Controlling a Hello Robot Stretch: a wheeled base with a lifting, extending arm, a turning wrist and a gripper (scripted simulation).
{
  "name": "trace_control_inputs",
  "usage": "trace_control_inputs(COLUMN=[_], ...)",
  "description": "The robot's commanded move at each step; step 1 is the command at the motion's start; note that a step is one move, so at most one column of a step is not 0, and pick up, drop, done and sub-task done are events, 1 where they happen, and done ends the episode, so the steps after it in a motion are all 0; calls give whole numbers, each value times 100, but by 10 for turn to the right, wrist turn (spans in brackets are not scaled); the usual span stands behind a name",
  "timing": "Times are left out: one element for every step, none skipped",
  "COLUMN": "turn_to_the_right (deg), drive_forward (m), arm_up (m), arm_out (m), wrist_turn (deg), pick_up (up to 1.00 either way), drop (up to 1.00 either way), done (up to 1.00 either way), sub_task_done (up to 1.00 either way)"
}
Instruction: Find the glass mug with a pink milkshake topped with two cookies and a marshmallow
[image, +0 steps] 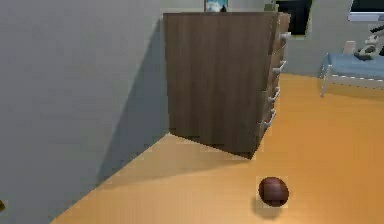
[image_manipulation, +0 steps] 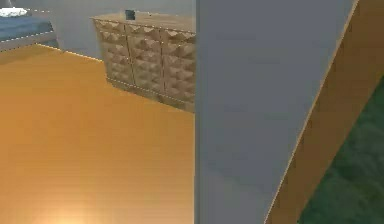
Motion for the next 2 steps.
trace_control_inputs(turn_to_the_right=[-450,-390], drive_forward=[0,0], arm_up=[0,0], arm_out=[0,0], wrist_turn=[0,0], pick_up=[0,0], drop=[0,0], done=[0,0], sub_task_done=[0,0])
